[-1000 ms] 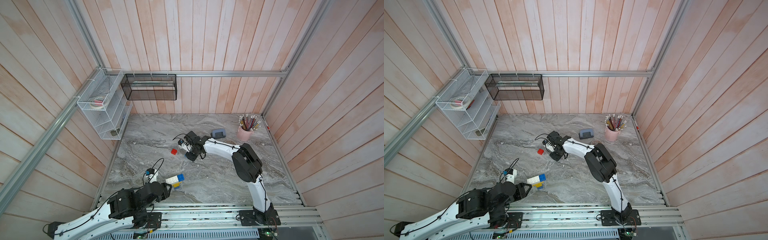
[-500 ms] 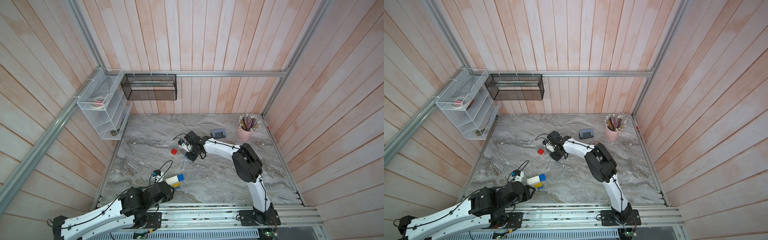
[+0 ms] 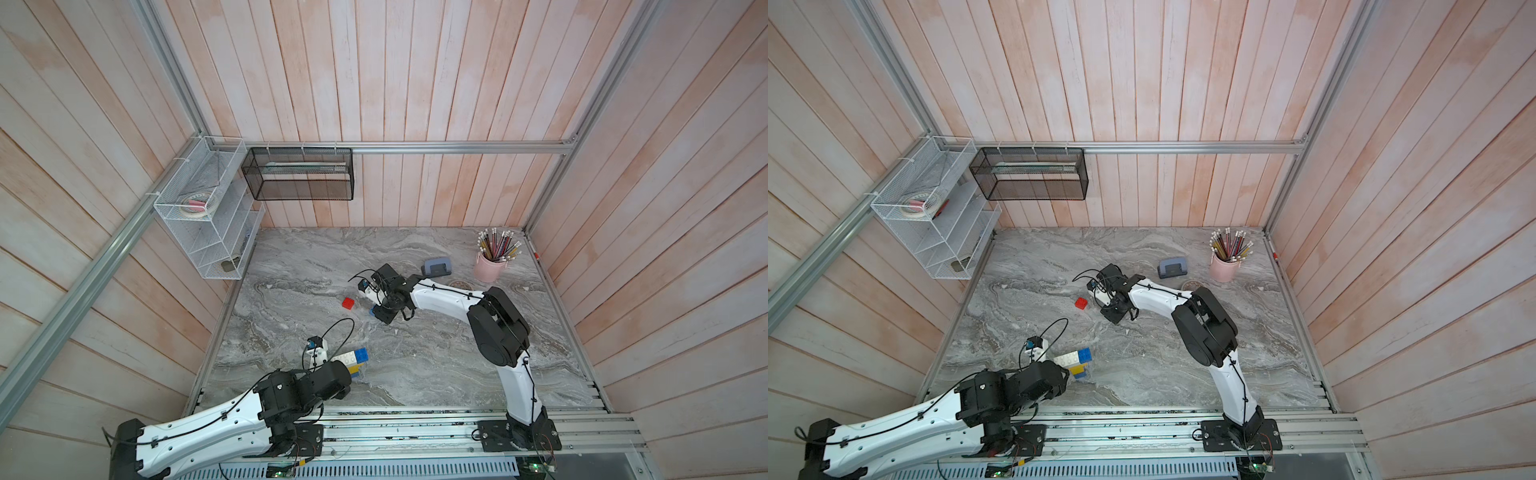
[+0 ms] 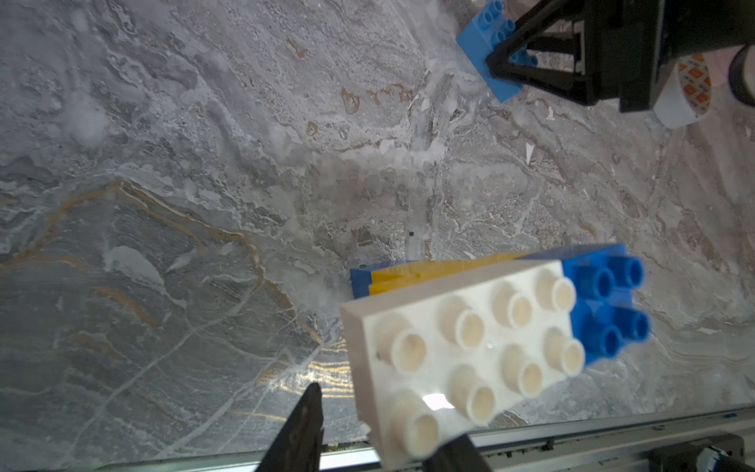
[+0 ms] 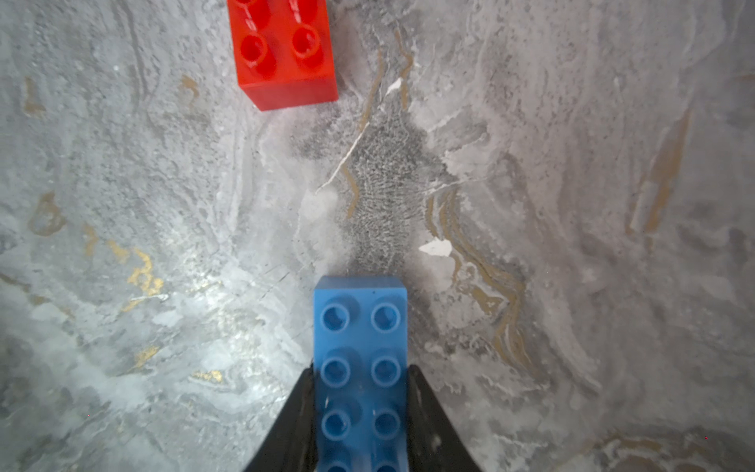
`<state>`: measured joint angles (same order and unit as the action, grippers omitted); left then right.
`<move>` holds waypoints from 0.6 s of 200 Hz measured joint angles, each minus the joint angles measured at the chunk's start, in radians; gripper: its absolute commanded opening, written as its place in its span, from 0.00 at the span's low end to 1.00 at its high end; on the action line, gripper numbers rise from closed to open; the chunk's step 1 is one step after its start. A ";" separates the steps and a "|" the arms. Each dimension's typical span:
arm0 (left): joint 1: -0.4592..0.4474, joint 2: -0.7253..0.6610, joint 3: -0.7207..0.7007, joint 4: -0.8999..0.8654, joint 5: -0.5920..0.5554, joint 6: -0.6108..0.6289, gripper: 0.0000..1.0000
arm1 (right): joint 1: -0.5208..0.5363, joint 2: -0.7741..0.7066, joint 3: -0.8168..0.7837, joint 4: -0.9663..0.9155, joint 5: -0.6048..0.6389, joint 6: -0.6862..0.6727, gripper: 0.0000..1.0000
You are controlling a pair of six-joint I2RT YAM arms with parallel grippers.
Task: Assemble a spoon with lego
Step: Pick up the lego brick from the center of the board.
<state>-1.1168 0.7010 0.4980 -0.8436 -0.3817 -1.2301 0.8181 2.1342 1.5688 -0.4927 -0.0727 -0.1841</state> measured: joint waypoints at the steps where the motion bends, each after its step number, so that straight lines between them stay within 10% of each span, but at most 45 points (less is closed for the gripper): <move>1: 0.002 0.000 0.000 0.000 -0.001 0.001 0.41 | 0.000 -0.001 -0.002 0.000 0.000 0.000 0.25; 120: 0.109 0.012 -0.019 0.108 -0.003 0.106 0.41 | 0.012 -0.065 -0.095 0.013 -0.008 0.040 0.17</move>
<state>-1.0080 0.7128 0.4793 -0.7353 -0.3851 -1.1244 0.8299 2.0693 1.4738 -0.4793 -0.0803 -0.1444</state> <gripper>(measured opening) 0.407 0.339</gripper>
